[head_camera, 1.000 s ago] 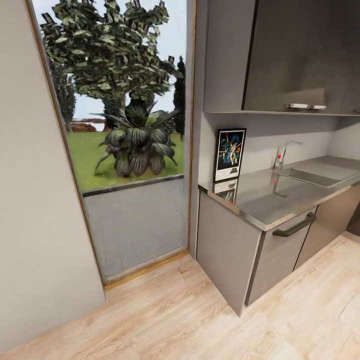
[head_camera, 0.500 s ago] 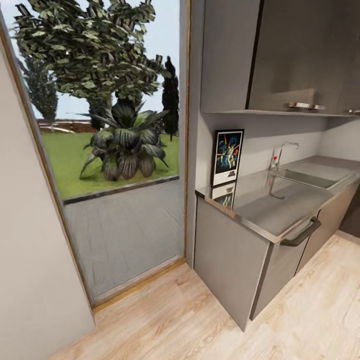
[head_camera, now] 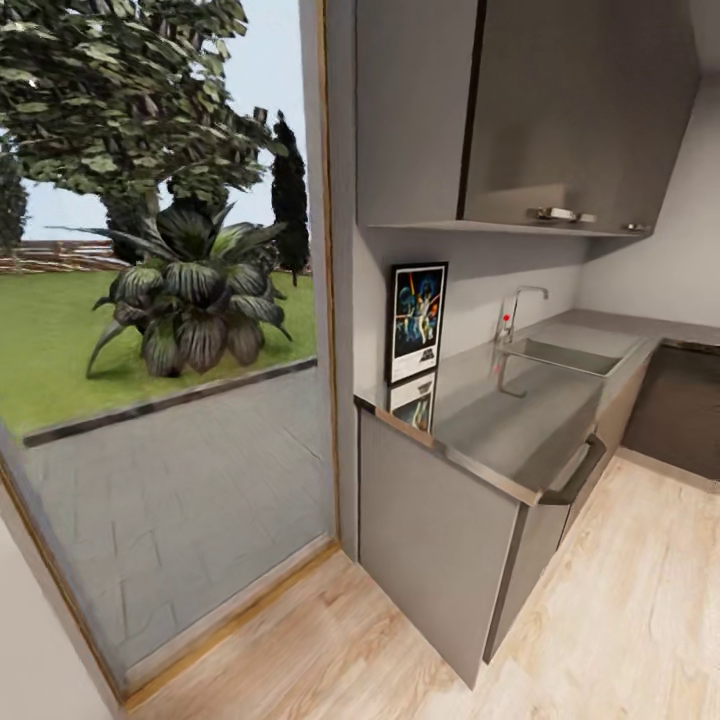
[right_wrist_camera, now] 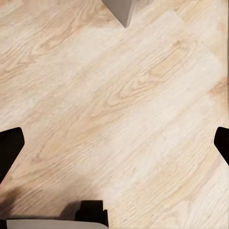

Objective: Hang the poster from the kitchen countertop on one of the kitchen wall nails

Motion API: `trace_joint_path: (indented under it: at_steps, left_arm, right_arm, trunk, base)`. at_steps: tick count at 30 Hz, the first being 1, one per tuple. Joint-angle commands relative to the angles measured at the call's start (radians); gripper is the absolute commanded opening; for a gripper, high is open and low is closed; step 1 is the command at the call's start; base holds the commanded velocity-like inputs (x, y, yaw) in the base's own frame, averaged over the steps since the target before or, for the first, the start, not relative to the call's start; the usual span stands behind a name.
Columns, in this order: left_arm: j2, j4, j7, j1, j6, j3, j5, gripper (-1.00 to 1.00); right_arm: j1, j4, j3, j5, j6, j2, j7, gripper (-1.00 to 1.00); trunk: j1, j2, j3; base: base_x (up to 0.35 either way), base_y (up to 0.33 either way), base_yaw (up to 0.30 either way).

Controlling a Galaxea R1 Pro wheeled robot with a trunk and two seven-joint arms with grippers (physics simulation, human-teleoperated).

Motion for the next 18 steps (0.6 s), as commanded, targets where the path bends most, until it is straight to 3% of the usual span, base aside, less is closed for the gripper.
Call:
trace_joint_path:
  at_steps: [1,14,18]
  left_arm:
    - [0.0,-0.001,0.0,0.0,-0.002,0.001,0.0,1.0]
    - [0.0,-0.001,-0.001,0.0,-0.009,0.001,0.0,1.0]
    - [-0.002,-0.016,-0.005,0.0,-0.073,-0.006,0.001,1.0]
  right_arm:
    - [-0.001,0.001,0.0,0.002,-0.003,0.0,0.0,1.0]
    - [-0.002,0.001,-0.002,0.002,-0.003,-0.001,0.0,1.0]
    - [-0.002,-0.002,-0.004,0.001,-0.005,-0.006,-0.002,1.0]
  trunk:
    - [0.001,0.0,0.0]
    - [0.001,0.0,0.007]
    - [0.001,0.0,0.009]
  base:
    - [0.321,0.12,-0.3]
    - [0.277,0.088,-0.3]
    - [0.065,0.013,-0.194]
